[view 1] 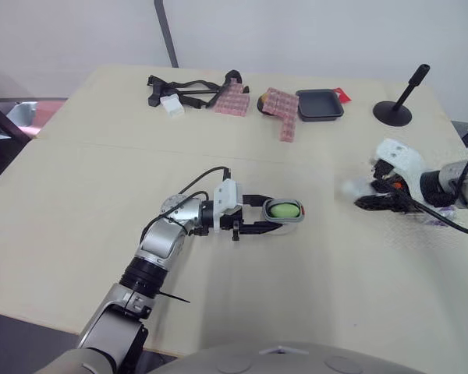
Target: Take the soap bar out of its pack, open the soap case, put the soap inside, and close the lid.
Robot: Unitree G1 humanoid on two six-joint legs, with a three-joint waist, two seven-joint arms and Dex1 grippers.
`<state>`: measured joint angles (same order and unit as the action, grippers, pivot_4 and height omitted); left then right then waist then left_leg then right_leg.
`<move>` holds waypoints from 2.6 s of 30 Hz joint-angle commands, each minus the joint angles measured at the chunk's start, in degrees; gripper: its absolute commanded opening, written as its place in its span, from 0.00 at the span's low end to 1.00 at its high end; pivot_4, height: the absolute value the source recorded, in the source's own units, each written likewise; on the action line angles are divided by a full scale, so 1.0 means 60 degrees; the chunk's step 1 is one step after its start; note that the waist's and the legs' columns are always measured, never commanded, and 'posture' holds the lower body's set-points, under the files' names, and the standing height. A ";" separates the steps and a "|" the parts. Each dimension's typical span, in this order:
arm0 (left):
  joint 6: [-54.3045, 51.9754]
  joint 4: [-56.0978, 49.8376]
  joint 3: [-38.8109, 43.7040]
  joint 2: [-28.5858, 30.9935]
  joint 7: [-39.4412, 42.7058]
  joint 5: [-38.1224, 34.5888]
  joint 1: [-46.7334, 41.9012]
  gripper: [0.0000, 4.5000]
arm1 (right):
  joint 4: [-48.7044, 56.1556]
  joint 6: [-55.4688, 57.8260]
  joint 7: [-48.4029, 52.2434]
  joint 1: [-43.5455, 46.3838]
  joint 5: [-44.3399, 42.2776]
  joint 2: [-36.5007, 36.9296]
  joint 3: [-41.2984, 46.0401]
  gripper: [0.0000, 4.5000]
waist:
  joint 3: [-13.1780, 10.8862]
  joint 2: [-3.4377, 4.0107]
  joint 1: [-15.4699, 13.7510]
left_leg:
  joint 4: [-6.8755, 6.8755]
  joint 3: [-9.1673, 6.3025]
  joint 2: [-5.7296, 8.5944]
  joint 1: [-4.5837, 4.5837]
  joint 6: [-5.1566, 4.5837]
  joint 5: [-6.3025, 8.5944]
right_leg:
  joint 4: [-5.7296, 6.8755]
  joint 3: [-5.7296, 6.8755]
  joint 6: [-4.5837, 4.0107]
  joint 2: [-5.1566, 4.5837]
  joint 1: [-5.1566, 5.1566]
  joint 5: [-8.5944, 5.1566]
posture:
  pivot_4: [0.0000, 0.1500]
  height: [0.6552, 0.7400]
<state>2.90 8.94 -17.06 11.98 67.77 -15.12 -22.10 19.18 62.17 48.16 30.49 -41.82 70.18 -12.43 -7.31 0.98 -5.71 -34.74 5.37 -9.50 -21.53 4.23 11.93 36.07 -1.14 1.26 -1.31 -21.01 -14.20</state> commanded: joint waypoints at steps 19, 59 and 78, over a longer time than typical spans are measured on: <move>0.0331 0.0335 -0.0205 -0.0232 -0.0028 0.0021 -0.0480 0.42 | 0.2515 0.0838 0.2811 0.4433 0.1464 -0.1554 -0.2685 0.43 | 0.0000 -0.0001 0.0180 | -0.0051 0.0008 0.0001 -0.0003 -0.0014 -0.0007 | 0.0117 -0.0015 -0.0005 -0.0003 -0.0078 -0.0002 | 1.00 1.00; 0.0417 0.0312 -0.0215 -0.0341 -0.0281 0.0094 -0.0444 0.42 | 0.1024 0.0351 0.3875 0.5222 0.4147 -0.3125 -0.5262 0.43 | 0.0010 -0.0017 0.0275 | -0.0054 0.0029 0.0000 0.0014 0.0000 -0.0020 | 0.0156 -0.0039 -0.0007 -0.0004 -0.0063 -0.0003 | 1.00 1.00; 0.0431 0.0334 -0.0220 -0.0347 -0.0353 0.0078 -0.0455 0.42 | 0.0429 0.0230 0.4036 0.4904 0.4721 -0.3429 -0.5633 0.43 | 0.0054 -0.0086 0.0343 | -0.0048 0.0029 -0.0004 0.0050 0.0008 -0.0034 | 0.0160 -0.0039 -0.0011 -0.0004 -0.0034 -0.0002 | 1.00 1.00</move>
<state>4.04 13.37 -18.47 10.32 64.97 -13.82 -24.04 23.90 63.07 73.35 61.90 -14.99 50.08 -43.53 -6.98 0.46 -3.66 -35.03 5.54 -9.52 -21.19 4.28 11.73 37.02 -1.38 1.20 -1.33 -21.16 -14.21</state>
